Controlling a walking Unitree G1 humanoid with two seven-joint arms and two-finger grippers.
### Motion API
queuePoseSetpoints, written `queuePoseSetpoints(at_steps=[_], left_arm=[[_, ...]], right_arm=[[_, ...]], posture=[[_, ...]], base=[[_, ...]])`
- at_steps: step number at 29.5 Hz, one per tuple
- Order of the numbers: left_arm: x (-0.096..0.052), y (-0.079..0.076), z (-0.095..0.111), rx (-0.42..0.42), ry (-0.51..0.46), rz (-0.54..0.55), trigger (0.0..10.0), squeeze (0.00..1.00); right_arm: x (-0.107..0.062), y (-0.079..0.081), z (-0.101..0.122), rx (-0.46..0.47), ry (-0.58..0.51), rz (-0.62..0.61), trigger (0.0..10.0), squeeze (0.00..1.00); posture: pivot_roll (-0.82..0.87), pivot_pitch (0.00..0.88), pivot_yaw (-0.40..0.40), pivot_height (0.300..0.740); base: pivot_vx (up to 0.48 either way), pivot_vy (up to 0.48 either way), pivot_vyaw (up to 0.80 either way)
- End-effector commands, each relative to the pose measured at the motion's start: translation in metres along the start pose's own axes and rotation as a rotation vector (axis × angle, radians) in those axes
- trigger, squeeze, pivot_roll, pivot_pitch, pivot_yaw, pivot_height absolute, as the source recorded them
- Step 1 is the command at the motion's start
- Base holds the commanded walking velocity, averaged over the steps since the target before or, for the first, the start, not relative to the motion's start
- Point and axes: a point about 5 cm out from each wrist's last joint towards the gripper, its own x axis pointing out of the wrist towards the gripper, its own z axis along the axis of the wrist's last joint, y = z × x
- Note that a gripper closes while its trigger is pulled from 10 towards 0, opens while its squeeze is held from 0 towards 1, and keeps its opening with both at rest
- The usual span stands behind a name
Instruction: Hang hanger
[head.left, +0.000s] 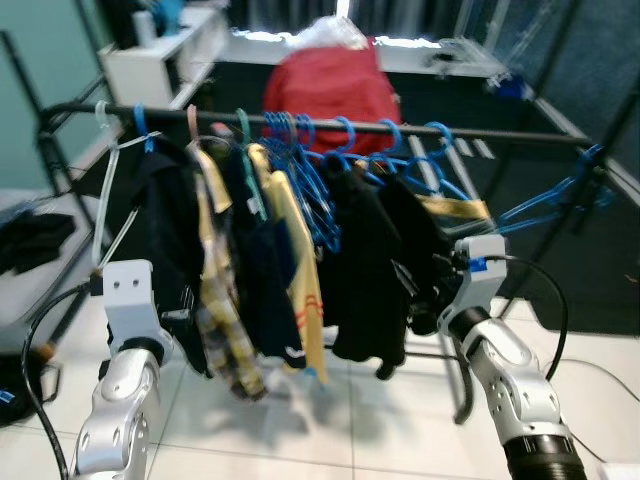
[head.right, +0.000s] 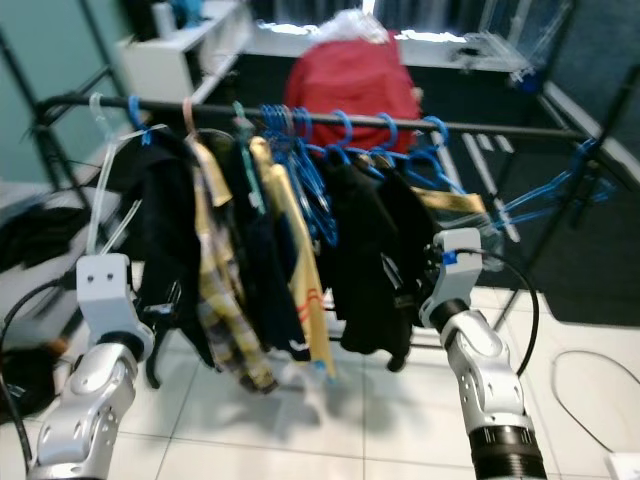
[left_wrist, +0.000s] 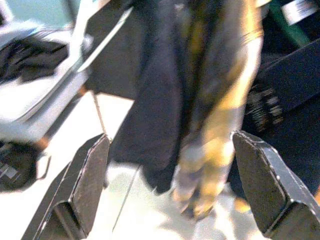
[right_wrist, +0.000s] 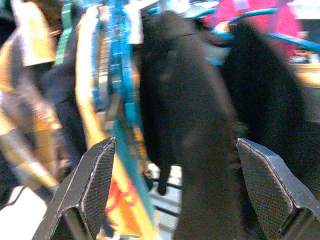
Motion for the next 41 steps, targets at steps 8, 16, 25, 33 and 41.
queuePoseSetpoints(at_steps=[8,16,25,33,41], left_arm=[[0.0003,-0.0021,-0.0030,-0.022,0.034,-0.034,10.0,0.00],[0.0013,-0.0023,-0.0021,-0.025,0.033,-0.045,10.0,0.00],[0.0032,-0.0018,0.0001,-0.046,0.019,-0.057,10.0,0.00],[0.0041,-0.0010,0.0011,-0.053,0.016,-0.052,10.0,0.00],[0.0047,-0.0024,0.0012,-0.032,0.015,-0.054,10.0,0.00]], right_arm=[[0.0013,0.0007,-0.0005,0.021,0.007,-0.004,10.0,0.00],[0.0023,-0.0004,-0.0002,0.020,0.009,-0.011,10.0,0.00],[0.0034,-0.0006,0.0000,0.019,0.013,-0.016,10.0,0.00],[0.0035,-0.0006,-0.0001,0.016,0.016,-0.013,10.0,0.00],[0.0037,-0.0009,-0.0001,0.016,0.017,-0.009,10.0,0.00]], posture=[[-0.06,0.080,-0.054,0.740],[-0.05,0.080,-0.054,0.740],[-0.05,0.080,-0.053,0.740],[-0.05,0.080,-0.056,0.740],[-0.05,0.081,-0.057,0.740]], base=[[0.000,-0.388,0.07],[0.000,-0.081,0.00],[0.000,0.000,0.00],[0.000,0.000,0.00],[0.283,0.000,0.00]])
